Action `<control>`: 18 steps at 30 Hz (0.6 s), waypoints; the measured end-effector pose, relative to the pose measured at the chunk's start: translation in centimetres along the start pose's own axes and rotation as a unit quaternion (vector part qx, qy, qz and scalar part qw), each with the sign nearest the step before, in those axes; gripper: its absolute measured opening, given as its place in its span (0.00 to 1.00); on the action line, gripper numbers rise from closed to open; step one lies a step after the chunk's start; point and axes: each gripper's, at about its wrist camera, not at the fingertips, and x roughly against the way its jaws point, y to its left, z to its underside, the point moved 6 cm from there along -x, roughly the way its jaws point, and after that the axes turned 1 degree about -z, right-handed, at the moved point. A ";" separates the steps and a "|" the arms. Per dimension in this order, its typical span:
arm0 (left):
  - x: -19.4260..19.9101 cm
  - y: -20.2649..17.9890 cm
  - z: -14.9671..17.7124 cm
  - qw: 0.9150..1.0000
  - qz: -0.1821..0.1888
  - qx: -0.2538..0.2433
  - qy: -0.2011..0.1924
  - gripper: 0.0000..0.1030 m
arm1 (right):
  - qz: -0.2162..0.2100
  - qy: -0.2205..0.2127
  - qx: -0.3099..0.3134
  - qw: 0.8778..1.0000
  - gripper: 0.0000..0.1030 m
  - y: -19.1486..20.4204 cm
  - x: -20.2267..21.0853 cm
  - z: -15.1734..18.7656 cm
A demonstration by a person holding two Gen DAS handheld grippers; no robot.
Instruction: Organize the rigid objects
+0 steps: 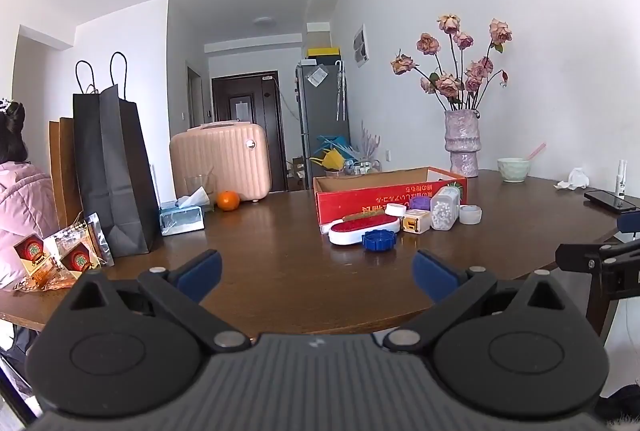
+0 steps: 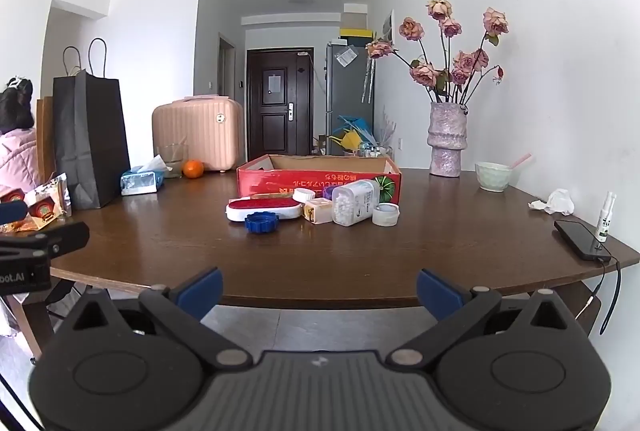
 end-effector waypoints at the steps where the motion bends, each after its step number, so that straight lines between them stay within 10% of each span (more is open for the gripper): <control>1: 0.0 0.0 0.0 1.000 -0.001 0.000 0.000 1.00 | -0.003 0.001 -0.005 1.000 1.00 -0.4 -0.1 -0.4; 18: 0.6 0.6 -0.4 1.000 0.006 -0.006 -0.006 1.00 | 0.001 0.009 -0.004 1.000 1.00 -0.4 -0.6 -0.4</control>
